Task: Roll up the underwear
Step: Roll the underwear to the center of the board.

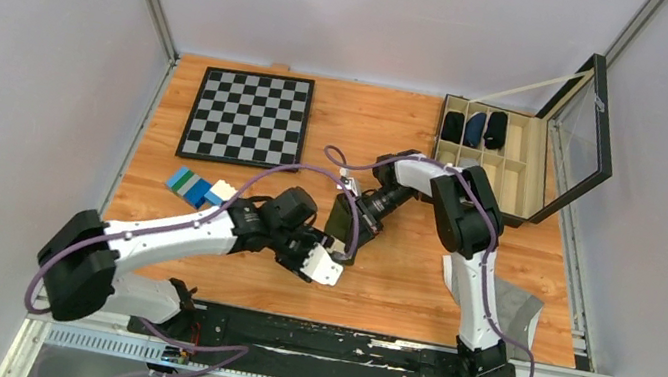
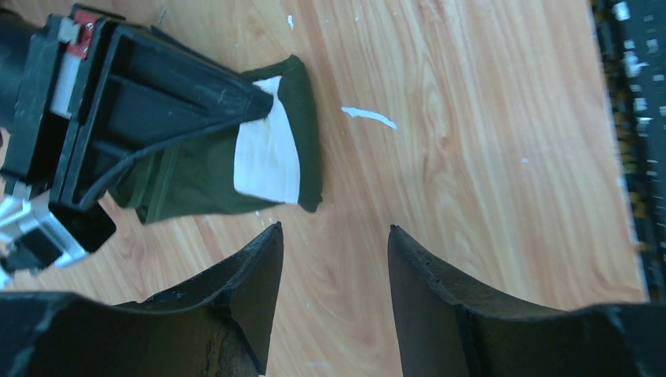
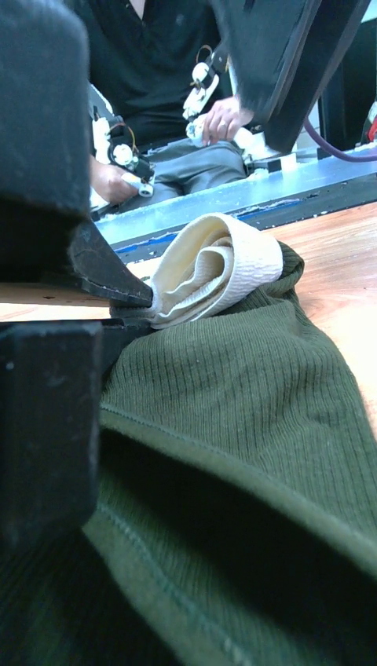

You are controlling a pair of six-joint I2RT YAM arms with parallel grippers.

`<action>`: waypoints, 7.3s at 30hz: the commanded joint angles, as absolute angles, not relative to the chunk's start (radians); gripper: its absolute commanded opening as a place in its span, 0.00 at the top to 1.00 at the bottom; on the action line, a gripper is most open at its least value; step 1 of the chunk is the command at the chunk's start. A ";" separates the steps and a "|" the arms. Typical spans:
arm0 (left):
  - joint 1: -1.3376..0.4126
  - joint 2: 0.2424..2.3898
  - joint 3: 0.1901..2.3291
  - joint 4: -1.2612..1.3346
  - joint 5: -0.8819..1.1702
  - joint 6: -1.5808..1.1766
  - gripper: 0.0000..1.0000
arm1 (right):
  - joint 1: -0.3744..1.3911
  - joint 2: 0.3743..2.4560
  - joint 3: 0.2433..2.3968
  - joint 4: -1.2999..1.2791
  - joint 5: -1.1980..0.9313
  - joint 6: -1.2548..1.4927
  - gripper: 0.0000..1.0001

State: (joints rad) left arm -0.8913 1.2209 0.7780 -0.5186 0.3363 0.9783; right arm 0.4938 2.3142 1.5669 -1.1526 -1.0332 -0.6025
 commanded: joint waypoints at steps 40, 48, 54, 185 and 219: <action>-0.939 1.861 1.234 -0.950 0.611 0.877 1.00 | 0.100 1.688 1.640 -0.997 -0.641 -0.568 0.66; -0.754 2.250 1.545 -1.296 0.959 0.919 1.00 | 0.009 1.259 1.262 -0.772 -0.682 -0.635 0.65; -0.640 2.532 1.831 -1.602 1.205 0.968 1.00 | 0.125 1.188 1.139 -0.937 -0.795 -0.811 0.68; -0.901 1.261 0.526 0.128 0.149 1.102 0.35 | 0.540 1.922 1.382 -1.067 -0.801 -0.739 0.60; -0.624 1.780 1.115 -0.483 0.730 0.631 0.57 | 0.440 2.290 1.812 -0.947 -0.657 -0.380 0.78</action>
